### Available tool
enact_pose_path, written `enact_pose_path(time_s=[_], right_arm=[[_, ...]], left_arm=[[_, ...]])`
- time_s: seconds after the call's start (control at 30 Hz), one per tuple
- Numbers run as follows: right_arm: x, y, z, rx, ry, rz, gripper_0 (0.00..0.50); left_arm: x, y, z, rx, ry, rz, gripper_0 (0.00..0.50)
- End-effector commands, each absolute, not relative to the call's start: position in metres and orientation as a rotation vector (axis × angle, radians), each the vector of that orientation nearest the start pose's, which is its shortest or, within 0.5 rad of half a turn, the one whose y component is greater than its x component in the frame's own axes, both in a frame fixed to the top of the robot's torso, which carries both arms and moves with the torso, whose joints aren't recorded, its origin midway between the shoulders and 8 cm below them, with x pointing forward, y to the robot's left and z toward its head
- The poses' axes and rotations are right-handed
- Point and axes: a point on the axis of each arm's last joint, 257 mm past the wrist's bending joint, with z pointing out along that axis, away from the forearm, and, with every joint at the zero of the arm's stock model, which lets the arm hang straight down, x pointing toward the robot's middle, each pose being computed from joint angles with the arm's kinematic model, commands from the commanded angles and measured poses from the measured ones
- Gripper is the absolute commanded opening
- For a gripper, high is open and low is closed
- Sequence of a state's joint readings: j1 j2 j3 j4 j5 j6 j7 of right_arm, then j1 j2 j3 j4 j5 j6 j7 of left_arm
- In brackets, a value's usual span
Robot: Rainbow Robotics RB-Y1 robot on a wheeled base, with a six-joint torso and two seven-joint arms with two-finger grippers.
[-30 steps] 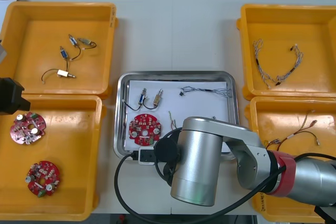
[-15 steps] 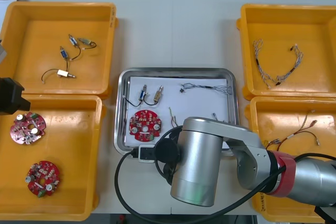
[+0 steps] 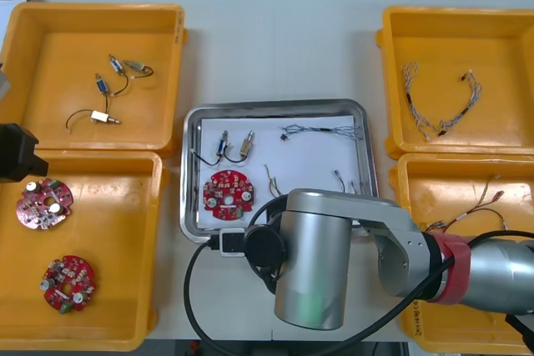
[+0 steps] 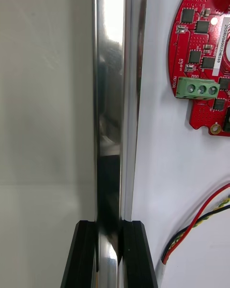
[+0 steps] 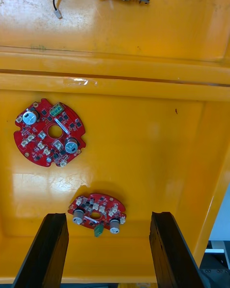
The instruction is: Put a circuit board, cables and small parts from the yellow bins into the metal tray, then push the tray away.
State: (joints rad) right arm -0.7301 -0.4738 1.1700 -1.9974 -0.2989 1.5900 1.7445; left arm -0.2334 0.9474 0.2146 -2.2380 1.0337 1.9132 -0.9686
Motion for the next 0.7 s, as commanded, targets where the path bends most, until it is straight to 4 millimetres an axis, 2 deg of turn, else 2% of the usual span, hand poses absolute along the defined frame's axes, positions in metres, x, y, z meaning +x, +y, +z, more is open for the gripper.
enact_pose_path(time_s=[0.03, 0.7], right_arm=[[0.386, -0.025, -0.289, -1.944, 1.761, -0.553, 0.000], [0.429, -0.027, -0.259, -1.858, 1.786, -0.633, 0.000]], left_arm=[[0.362, 0.363, -0.128, -0.001, 2.700, 0.067, 0.500], [0.362, 0.363, -0.128, -0.001, 2.700, 0.067, 0.500]])
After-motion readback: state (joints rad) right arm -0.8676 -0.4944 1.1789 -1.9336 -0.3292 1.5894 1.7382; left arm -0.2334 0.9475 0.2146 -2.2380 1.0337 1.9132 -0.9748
